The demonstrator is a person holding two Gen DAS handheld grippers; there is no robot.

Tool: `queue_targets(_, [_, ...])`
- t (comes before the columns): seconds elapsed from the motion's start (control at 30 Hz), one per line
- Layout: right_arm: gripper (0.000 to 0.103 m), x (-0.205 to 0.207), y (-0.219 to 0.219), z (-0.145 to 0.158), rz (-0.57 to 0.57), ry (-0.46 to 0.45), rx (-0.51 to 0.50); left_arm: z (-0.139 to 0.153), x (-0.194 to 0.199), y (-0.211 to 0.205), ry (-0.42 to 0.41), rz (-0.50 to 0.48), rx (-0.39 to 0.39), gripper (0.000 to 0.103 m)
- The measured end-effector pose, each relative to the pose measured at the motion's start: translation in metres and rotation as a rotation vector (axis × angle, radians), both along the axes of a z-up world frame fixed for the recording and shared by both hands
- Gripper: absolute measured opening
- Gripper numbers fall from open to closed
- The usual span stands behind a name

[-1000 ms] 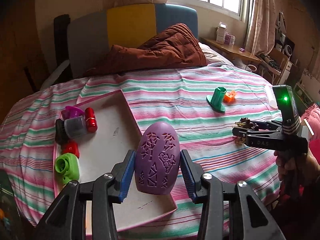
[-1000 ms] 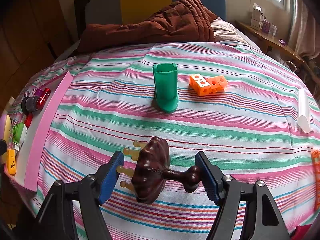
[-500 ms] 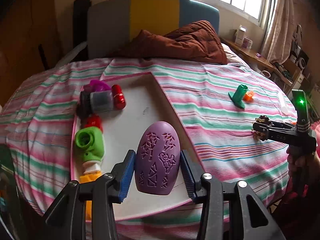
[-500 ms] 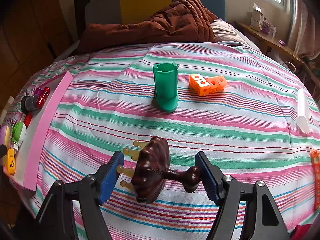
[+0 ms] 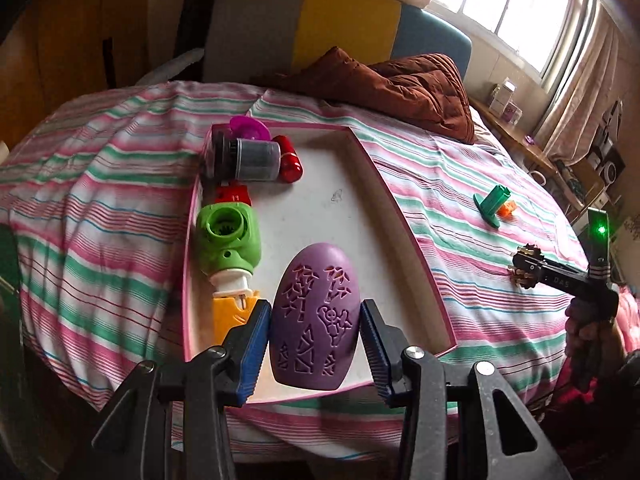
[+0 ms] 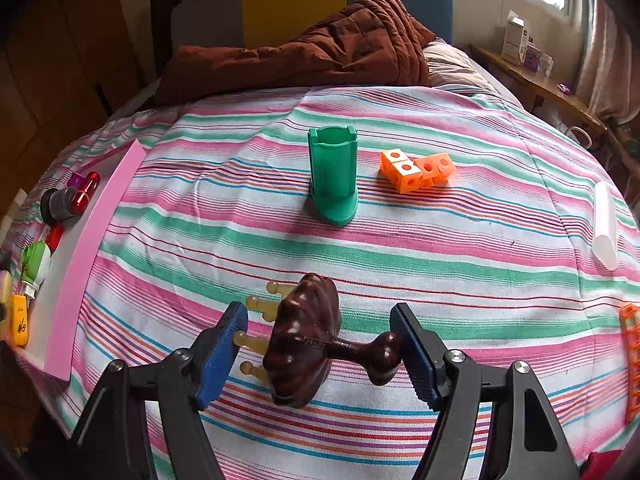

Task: Organize rigid objects
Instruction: 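Carry the oval into the white tray and open the left gripper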

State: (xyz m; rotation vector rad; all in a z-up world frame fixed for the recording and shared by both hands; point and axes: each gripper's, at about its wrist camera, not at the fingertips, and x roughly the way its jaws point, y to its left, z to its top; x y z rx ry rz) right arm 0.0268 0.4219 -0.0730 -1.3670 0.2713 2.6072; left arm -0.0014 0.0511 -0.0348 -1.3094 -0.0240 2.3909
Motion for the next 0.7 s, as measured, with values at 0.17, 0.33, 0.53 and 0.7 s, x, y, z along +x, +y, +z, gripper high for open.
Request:
queue_targets(0.17, [0.074, 0.0, -0.001, -0.001, 0.0, 0.0, 0.003, -0.002, 0.0, -0.001, -0.011, -0.005, 0.005, 0.045])
queue_targets(0.33, [0.074, 0.0, -0.002, -0.001, 0.001, -0.002, 0.009, -0.009, -0.006, 0.005, -0.014, -0.017, -0.024, 0.045])
queue_targets(0.53, [0.074, 0.0, -0.002, -0.001, 0.001, -0.001, 0.01, -0.025, -0.016, 0.014, -0.028, -0.024, -0.067, 0.045])
queue_targets(0.7, [0.074, 0.0, -0.001, -0.001, 0.001, -0.001, 0.009, -0.034, -0.019, 0.02, -0.029, -0.043, -0.106, 0.046])
